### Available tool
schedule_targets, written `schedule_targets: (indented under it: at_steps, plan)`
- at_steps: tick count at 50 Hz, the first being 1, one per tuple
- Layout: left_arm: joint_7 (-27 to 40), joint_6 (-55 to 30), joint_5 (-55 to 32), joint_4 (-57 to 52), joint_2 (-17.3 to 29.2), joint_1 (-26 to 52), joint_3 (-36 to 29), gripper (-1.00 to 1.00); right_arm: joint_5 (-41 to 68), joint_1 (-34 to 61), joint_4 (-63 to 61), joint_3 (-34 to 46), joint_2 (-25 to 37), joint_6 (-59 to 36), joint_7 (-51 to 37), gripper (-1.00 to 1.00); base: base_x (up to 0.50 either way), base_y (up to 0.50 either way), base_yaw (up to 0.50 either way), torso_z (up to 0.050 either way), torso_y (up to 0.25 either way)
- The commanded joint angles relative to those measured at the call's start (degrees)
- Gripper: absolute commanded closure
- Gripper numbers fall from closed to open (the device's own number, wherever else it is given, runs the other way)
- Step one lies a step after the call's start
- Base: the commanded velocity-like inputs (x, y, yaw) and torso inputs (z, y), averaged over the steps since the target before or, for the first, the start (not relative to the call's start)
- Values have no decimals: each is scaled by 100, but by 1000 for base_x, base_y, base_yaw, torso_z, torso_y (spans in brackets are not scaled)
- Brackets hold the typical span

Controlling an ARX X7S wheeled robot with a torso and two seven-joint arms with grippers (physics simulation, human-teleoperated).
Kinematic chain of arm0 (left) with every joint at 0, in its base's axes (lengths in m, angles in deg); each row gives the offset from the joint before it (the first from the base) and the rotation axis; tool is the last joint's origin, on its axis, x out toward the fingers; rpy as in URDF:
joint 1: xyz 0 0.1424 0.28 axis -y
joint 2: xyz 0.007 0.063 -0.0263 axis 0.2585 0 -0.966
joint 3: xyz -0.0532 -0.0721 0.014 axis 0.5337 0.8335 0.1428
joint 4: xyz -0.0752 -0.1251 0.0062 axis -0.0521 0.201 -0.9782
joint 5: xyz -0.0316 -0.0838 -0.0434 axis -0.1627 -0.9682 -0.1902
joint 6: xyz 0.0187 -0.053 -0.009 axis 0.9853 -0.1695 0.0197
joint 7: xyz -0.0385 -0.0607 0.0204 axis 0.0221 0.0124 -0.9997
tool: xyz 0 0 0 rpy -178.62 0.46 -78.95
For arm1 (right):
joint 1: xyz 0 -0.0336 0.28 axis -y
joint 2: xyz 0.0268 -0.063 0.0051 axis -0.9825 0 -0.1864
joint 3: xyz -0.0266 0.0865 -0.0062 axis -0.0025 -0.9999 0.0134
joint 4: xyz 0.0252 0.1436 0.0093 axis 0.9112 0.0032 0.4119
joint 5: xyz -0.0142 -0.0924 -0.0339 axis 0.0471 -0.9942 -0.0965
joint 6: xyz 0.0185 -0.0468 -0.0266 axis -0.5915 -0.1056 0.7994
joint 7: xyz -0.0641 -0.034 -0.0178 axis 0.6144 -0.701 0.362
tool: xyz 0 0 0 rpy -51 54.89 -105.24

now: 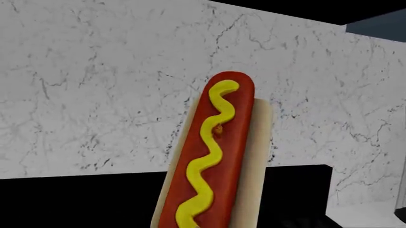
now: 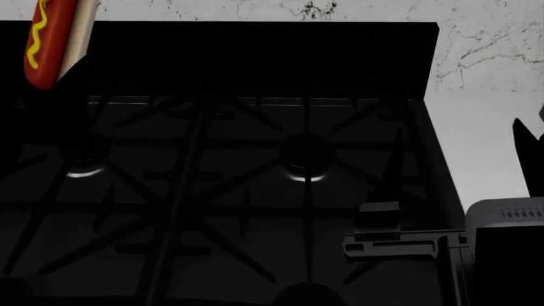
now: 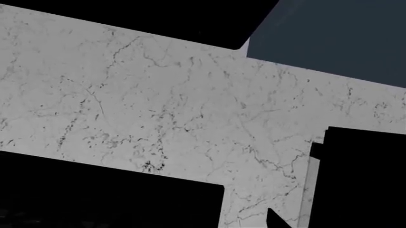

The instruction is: Pick the hot dog from the counter and place it in the microwave.

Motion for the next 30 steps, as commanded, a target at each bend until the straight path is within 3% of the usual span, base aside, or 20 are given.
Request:
schedule_targets:
  at_steps: [1,30]
  plan:
    - [147,138,-186,-318,143,-203,125,100,16,34,16,31,12,18,-7,-100,0,0,0,0,0]
    - [-255,1928,892,-1270,174,-1400,473,100,55,-28,-31,40,49,81,-66,-100,0,0,0,0,0]
